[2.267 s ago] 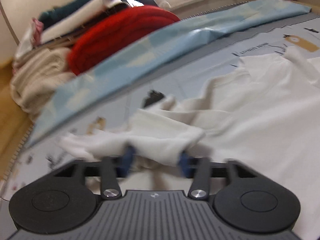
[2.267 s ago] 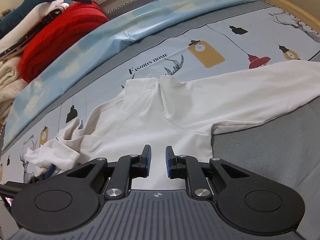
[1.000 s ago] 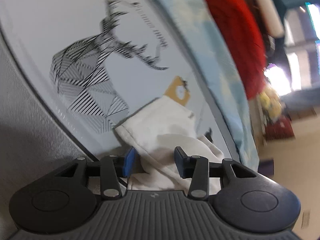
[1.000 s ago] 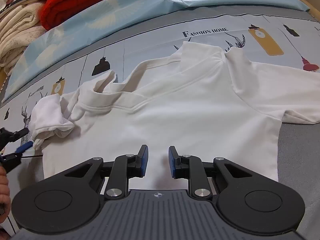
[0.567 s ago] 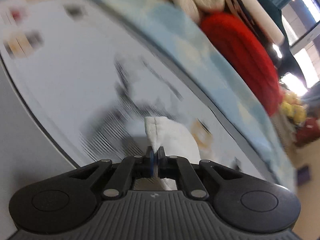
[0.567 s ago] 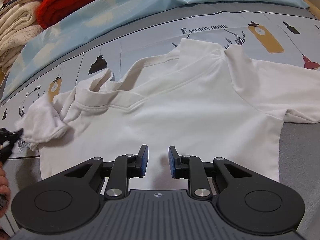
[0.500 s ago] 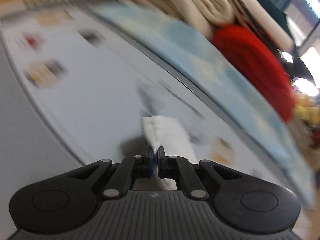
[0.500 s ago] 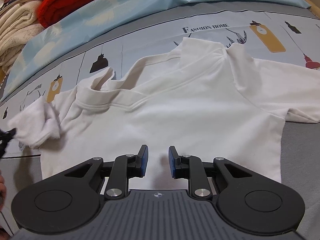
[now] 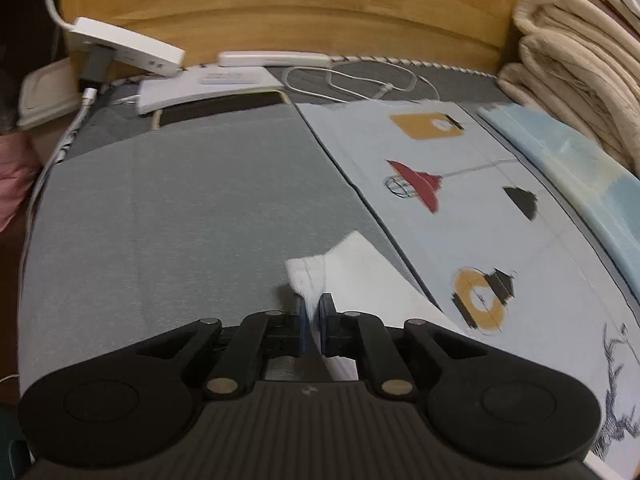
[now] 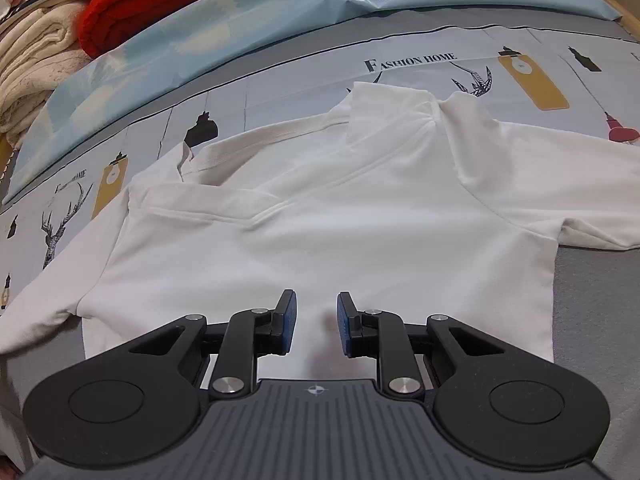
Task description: Fold small clothes
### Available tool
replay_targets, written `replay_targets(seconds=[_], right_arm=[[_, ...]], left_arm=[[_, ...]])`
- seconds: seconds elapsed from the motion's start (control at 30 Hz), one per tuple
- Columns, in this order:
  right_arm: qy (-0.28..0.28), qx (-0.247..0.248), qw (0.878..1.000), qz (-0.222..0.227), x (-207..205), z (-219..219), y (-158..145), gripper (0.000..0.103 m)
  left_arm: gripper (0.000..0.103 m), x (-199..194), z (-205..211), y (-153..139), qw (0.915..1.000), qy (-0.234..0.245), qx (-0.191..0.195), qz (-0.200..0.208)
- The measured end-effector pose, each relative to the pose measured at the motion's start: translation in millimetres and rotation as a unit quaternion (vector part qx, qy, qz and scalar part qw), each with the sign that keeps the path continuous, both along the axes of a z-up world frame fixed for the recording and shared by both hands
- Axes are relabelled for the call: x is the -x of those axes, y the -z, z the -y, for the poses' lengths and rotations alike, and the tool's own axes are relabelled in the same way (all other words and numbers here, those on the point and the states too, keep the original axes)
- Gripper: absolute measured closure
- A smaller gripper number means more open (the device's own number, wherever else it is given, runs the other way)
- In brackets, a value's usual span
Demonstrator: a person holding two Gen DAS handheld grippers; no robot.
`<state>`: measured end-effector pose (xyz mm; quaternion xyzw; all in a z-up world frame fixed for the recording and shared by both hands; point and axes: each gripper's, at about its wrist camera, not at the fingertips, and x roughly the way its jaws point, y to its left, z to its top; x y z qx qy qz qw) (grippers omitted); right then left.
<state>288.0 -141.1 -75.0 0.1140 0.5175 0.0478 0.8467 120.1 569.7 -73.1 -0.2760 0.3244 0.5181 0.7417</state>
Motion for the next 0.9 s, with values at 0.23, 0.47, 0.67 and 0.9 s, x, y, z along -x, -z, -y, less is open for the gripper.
replay_targets(seconds=[0.23,0.47,0.67,0.9], right_arm=[[0.011,0.001,1.0,0.0,-3,6,2,0.08],[0.06,0.014,0.998,0.022,-14,42,6,0.08],[0.113,0.013,0.991,0.074,-21,89,12,0.08],[0.142,0.002,0.987,0.078,-40,120,26,0.08]], left_arm=[[0.077,-35,48,-35,0.9988,-0.008,-0.048,-0.013],[0.065,-111,154,-52,0.9762,0.2,-0.072,0.041],[0.065,-171,254,-33,0.9052,0.416,-0.01,0.086],[0.065,-225,337,1,0.864,0.497,0.03,0.077]])
